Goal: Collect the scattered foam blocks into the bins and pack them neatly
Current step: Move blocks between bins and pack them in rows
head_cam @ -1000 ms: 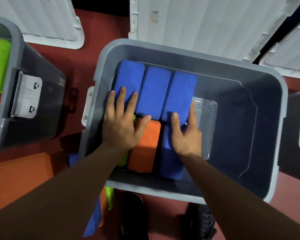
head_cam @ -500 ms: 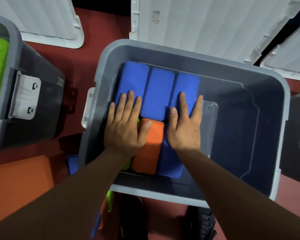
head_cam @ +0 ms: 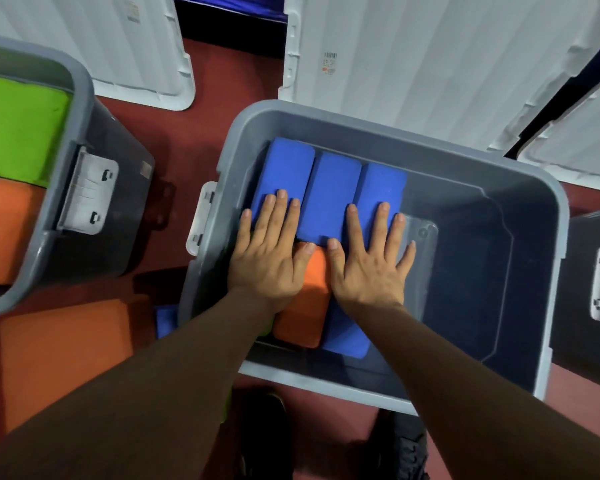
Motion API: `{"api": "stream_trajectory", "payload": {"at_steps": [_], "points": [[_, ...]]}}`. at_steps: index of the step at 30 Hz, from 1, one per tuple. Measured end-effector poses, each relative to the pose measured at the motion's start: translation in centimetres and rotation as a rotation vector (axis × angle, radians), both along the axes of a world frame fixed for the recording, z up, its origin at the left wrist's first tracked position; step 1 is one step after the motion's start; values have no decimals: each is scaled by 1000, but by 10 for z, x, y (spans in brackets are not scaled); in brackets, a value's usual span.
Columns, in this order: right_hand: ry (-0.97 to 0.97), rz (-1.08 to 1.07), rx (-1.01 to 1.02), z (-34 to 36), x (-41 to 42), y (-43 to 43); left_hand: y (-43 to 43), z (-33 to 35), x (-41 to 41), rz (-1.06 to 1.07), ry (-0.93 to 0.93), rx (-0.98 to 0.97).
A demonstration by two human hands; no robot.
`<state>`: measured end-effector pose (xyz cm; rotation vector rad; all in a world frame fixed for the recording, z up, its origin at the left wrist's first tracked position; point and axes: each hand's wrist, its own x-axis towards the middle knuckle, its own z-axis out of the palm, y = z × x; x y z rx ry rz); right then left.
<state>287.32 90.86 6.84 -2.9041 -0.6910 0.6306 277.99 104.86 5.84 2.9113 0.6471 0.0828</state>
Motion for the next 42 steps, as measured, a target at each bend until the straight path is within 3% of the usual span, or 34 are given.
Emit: {"api": "stream_trajectory", "payload": {"at_steps": [6, 13, 17, 21, 24, 27, 30, 35, 42], "points": [[-31, 76, 142, 46, -23, 15, -4, 59, -21, 46, -144, -60], [9, 249, 333, 98, -112, 67, 26, 140, -107, 311, -195, -62], [-32, 430, 462, 109, -181, 85, 44, 154, -190, 460, -48, -102], [173, 532, 449, 102, -239, 95, 41, 145, -258, 632, 109, -151], [384, 483, 463, 82, -270, 91, 36, 134, -288, 750, 164, -233], [459, 476, 418, 60, -288, 83, 28, 118, -302, 851, 233, -353], [514, 407, 549, 53, -295, 76, 14, 112, -302, 917, 175, -526], [626, 317, 702, 72, -265, 57, 11, 129, -274, 805, 47, -347], [381, 20, 992, 116, -160, 48, 35, 153, -139, 428, -112, -202]]}}
